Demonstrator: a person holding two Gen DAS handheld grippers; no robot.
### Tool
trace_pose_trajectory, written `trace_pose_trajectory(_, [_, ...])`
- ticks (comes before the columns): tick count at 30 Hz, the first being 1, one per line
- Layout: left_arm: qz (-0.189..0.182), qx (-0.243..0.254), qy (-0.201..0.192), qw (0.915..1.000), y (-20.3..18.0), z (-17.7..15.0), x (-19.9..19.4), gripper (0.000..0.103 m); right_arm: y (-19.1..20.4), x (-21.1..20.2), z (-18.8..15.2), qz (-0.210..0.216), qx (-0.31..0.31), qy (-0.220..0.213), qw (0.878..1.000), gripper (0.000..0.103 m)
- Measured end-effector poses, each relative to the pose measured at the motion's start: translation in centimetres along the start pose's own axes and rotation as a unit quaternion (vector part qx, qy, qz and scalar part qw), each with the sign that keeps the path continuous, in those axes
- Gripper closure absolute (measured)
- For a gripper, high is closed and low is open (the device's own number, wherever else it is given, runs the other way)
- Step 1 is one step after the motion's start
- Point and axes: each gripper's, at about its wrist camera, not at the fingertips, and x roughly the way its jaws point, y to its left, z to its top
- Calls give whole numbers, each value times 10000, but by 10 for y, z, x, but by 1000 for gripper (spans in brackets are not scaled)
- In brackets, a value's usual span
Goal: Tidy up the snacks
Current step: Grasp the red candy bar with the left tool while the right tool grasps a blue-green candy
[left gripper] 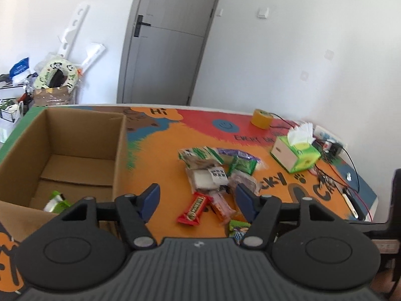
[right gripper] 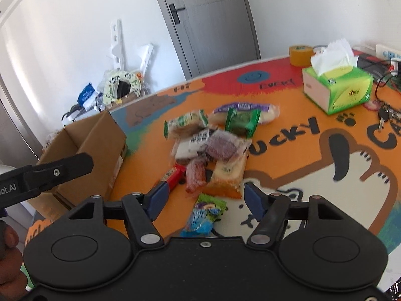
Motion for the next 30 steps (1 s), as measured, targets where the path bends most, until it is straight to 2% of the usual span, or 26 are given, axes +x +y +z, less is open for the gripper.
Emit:
trace_pose_trajectory(9, [-94,45,276,9996,-4,-6,21,44,-1,36,-16,179,117,504,9985,56])
trace_pose_trajectory(11, [-113,48,348,9993,-5,-7,28,45,-4,42,-18,188,102,481,9986,69])
trace_pose_trajectory(14, [-91,46,453,9989,-7,-7,40,45,-11,43,-15,270,176,472,9984,77])
trace_pose_trajectory(30, [187,75,844,9962,-11,-12,101,48,-62,20,-3,-118,540,208,9983,79])
